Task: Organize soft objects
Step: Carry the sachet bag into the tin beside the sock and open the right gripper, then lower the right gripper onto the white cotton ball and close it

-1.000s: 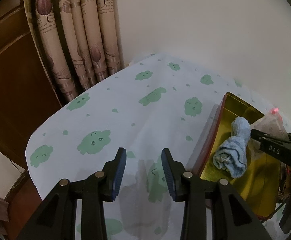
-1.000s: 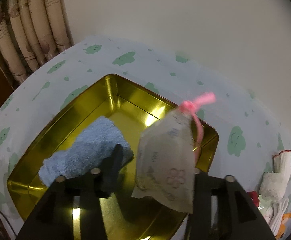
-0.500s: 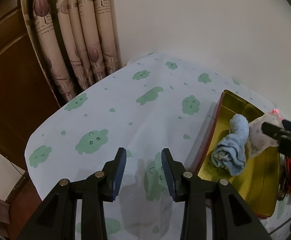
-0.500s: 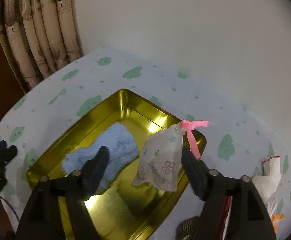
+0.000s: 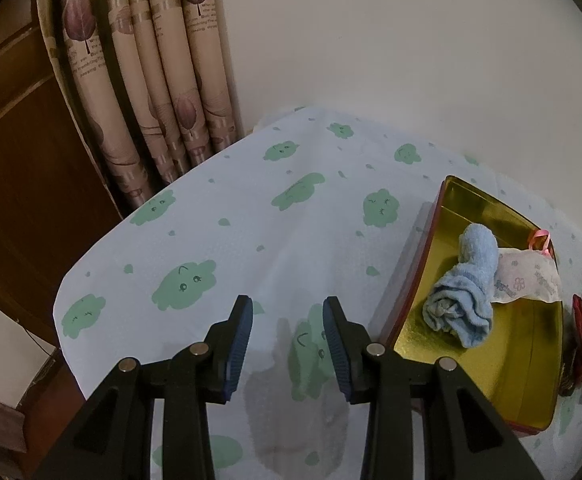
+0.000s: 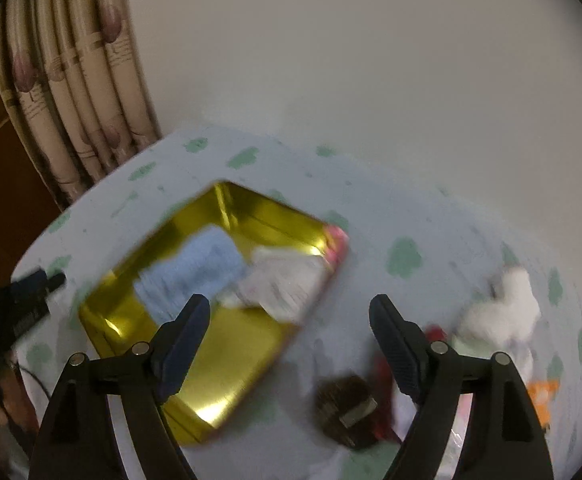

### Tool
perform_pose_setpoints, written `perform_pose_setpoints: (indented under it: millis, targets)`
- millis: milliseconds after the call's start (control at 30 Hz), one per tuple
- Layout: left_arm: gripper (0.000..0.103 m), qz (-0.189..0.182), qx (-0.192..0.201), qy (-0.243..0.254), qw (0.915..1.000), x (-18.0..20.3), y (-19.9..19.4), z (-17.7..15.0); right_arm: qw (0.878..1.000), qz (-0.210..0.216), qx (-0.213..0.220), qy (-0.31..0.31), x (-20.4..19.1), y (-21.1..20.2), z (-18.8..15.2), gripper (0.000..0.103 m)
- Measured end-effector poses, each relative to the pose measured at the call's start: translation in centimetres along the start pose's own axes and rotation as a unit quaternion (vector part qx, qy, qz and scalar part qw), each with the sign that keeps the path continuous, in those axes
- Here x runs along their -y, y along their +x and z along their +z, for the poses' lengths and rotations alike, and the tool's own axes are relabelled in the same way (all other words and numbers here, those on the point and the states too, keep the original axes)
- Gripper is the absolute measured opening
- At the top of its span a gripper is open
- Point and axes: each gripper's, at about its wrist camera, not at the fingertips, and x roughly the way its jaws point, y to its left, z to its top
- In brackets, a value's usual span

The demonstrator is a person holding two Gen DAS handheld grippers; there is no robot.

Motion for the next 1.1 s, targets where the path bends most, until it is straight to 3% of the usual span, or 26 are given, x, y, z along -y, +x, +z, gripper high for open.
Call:
perform_pose_setpoints:
  millis: [133,400,533,633,767,900,1100]
  targets:
    - [0.037,0.002,0.003,0.008,1.0000,0.3,-0.2,-0.1,0.999,-0.040,-0.004,0.012,3.7,-1.7,-3.4,0.077]
    - [0.037,0.004,0.009,0.029,0.9995,1.2,-0.4,-0.3,0.986,-0.128,-0.023,0.108,15.4,-4.9,-9.1,0.074]
    - [0.037,0.005,0.014,0.045,0.9989,1.9,-0.6,-0.5,0.979,-0.142,-0.038,0.142,18.8,-5.1,-11.5,0.070]
    - [0.037,0.008,0.023,0.060,0.9979,2.6,-1.0,-0.7,0.978,-0.133,-0.041,0.154,19.6,-5.1,-13.1,0.068]
    - [0.037,-0.005,0.032,0.083,0.9960,3.7,-1.6,-1.0,0.980,-0.121,-0.051,0.151,19.0,-4.2,-15.1,0.059]
    - [0.037,-0.024,0.040,0.119,0.9918,5.7,-2.6,-1.6,0.979,-0.110,-0.052,0.162,19.1,-3.4,-16.7,0.050]
    - [0.037,-0.063,0.034,0.167,0.9833,9.7,-4.6,-2.8,0.978,-0.096,-0.046,0.177,19.9,-2.5,-17.2,0.046]
